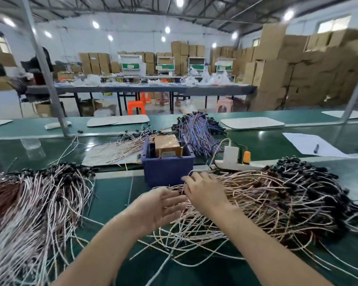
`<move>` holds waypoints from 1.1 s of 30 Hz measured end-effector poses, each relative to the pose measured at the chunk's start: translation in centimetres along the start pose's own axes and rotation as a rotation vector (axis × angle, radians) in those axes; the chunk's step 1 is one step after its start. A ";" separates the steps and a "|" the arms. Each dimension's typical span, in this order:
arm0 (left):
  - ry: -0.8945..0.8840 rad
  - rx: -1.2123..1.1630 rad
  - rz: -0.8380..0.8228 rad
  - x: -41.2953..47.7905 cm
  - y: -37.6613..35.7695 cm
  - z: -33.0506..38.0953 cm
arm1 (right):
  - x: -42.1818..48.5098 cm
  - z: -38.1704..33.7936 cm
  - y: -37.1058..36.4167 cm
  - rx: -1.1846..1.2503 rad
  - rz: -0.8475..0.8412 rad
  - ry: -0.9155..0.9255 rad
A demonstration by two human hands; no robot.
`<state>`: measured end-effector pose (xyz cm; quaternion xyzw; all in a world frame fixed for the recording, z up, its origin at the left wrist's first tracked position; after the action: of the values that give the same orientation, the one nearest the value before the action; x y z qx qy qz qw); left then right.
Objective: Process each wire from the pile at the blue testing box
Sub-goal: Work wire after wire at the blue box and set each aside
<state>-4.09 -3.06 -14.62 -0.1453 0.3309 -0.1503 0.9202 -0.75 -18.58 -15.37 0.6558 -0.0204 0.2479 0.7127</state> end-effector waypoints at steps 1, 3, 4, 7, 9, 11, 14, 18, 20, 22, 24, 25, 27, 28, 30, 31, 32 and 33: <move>-0.034 0.014 0.040 -0.4 1.0 0.7 | 0.2 -0.8 -0.1 0.011 0.013 0.006; -0.106 0.074 0.128 -1.3 3.2 2.3 | 0.8 -2.0 0.1 0.027 0.041 -0.006; -0.147 0.137 0.184 -1.7 4.4 3.1 | 1.1 -2.2 0.1 0.041 0.038 -0.024; -0.280 0.396 0.390 -2.2 8.8 5.3 | 2.1 -2.2 -0.2 0.106 -0.019 -0.098; -0.371 0.680 0.577 -2.3 12.3 6.5 | 2.3 -2.4 -0.3 0.167 -0.015 -0.136; -0.416 1.050 0.782 -2.2 15.7 7.2 | 2.3 -2.6 -0.2 0.214 0.032 -0.150; -0.299 1.330 0.983 -1.9 19.7 7.3 | 2.2 -3.1 0.2 0.249 0.132 -0.140; -0.234 1.373 1.117 -0.9 21.6 7.4 | 2.6 -3.9 1.1 0.281 0.206 -0.131; -0.215 1.369 1.196 -0.5 21.5 7.4 | 2.7 -4.2 1.3 0.287 0.192 -0.139; -0.178 1.364 1.245 0.1 21.4 7.7 | 2.7 -4.5 1.2 0.288 0.176 -0.146; -0.116 1.316 1.269 0.5 21.4 7.9 | 2.4 -4.6 1.1 0.307 0.172 -0.148; -0.092 1.285 1.274 0.6 21.5 8.0 | 2.2 -4.5 1.0 0.322 0.174 -0.150; -0.061 1.232 1.280 0.6 21.9 8.1 | 1.6 -4.4 0.8 0.314 0.165 -0.146; -0.056 1.212 1.280 0.6 22.1 8.2 | 1.4 -4.3 0.6 0.285 0.154 -0.136; -0.061 1.177 1.269 0.4 22.3 8.4 | 1.1 -4.2 0.5 0.244 0.139 -0.119; -0.065 1.153 1.263 0.3 22.4 8.5 | 1.0 -4.2 0.5 0.241 0.136 -0.114; -0.071 1.128 1.258 0.2 22.4 8.5 | 1.0 -4.3 0.5 0.242 0.138 -0.111; -0.075 1.115 1.258 0.1 22.4 8.4 | 0.9 -4.3 0.5 0.246 0.141 -0.109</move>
<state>5.57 18.78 -16.69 0.5371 0.1968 0.2540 0.7799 -1.40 -14.18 -15.18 0.7476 -0.0744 0.2620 0.6058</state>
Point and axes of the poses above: each hand's wrist, its own x-axis towards the middle knuckle, its own y-axis out of the back of the hand, z = x × y, the point moved 3 cm from there along x, towards the middle knuckle, and after that the axes turned 7 degrees about y, right-handed, at the moved point
